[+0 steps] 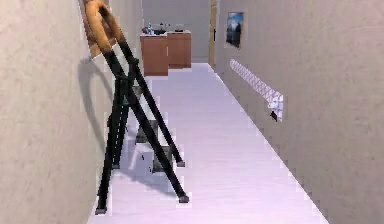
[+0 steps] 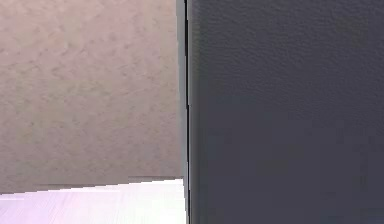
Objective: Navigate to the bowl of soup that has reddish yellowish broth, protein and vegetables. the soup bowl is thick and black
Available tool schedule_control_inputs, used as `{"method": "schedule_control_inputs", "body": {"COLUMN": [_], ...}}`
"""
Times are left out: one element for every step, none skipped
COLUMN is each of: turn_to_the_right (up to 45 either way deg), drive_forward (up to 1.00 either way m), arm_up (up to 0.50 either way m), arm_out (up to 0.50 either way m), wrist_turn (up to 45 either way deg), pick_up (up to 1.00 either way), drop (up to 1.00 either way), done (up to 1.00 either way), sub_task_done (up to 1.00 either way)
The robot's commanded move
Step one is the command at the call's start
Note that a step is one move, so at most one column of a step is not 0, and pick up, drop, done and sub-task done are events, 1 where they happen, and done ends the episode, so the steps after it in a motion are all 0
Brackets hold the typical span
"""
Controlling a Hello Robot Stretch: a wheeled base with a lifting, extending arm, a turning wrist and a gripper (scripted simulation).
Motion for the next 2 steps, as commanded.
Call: {"method": "schedule_control_inputs", "body": {"turn_to_the_right": [9.0, 0.0], "drive_forward": [0.00, 1.00], "arm_up": [0.00, 0.00], "arm_out": [0.00, 0.00], "wrist_turn": [0.0, 0.0], "pick_up": [0.00, 0.00], "drop": [0.00, 0.00], "done": [0.00, 0.00], "sub_task_done": [0.00, 0.00]}}
